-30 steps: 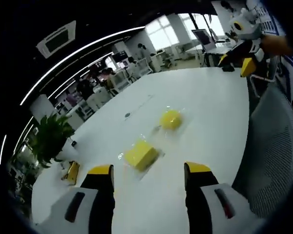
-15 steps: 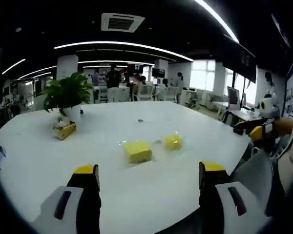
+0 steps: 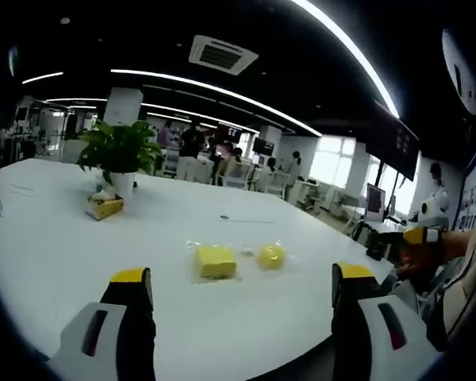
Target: Compare the silicone blocks by pressing each to a similar depth, holding the contact briefly, and releasing to observe deformation and rebound differences across the visible hardness samples.
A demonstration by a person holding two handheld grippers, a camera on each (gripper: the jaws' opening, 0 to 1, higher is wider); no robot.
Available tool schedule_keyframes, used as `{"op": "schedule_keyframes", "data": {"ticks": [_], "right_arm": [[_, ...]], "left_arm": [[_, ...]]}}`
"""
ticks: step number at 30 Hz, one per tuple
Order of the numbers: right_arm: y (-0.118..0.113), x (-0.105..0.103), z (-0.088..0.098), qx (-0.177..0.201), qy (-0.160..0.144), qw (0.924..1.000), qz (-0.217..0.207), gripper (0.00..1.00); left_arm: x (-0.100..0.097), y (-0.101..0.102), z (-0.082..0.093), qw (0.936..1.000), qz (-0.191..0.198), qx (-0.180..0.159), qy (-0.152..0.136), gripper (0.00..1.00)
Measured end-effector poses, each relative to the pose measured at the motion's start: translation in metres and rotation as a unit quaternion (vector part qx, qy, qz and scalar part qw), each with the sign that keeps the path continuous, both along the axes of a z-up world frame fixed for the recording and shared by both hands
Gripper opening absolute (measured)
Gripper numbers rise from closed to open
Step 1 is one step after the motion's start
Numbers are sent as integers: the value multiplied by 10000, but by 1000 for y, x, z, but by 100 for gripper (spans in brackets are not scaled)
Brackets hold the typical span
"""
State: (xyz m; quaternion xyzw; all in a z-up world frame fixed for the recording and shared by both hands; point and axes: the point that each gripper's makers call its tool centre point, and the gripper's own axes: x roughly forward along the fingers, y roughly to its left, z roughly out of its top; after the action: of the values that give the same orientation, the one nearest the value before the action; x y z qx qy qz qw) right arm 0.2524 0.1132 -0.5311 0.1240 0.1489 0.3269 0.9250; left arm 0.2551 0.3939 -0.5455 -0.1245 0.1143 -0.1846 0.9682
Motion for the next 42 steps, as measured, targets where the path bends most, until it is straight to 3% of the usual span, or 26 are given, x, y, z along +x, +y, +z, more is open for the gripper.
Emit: {"op": "schedule_keyframes", "data": {"ticks": [2, 8, 17, 22, 28, 33, 39, 42], "right_arm": [[-4, 1, 3, 89, -149, 9998, -40, 89], [-12, 5, 13, 76, -381, 9992, 47, 83], [-26, 0, 11, -45, -320, 9988, 369, 82], [-32, -4, 11, -112, -415, 9976, 534, 82], [-41, -3, 11, 22, -463, 9971, 601, 80], [-36, -10, 3, -70, -369, 9949, 931, 79], [-31, -4, -1, -72, -334, 9943, 1007, 78], [-23, -2, -3, -124, -344, 9936, 1071, 79]], "left_arm": [[-2, -5, 1, 10000, 29, -64, 49, 92], [-7, -14, 24, 9992, 275, -167, -242, 91], [-3, -29, 46, 9973, 613, -81, -407, 88], [-6, -37, 55, 9951, 847, 154, -479, 86], [-9, -46, 58, 9948, 855, 348, -420, 85], [-13, -50, 61, 9935, 944, 398, -488, 84], [-13, -47, 57, 9930, 985, 463, -460, 84], [-10, -45, 61, 9928, 940, 460, -578, 83]]}}
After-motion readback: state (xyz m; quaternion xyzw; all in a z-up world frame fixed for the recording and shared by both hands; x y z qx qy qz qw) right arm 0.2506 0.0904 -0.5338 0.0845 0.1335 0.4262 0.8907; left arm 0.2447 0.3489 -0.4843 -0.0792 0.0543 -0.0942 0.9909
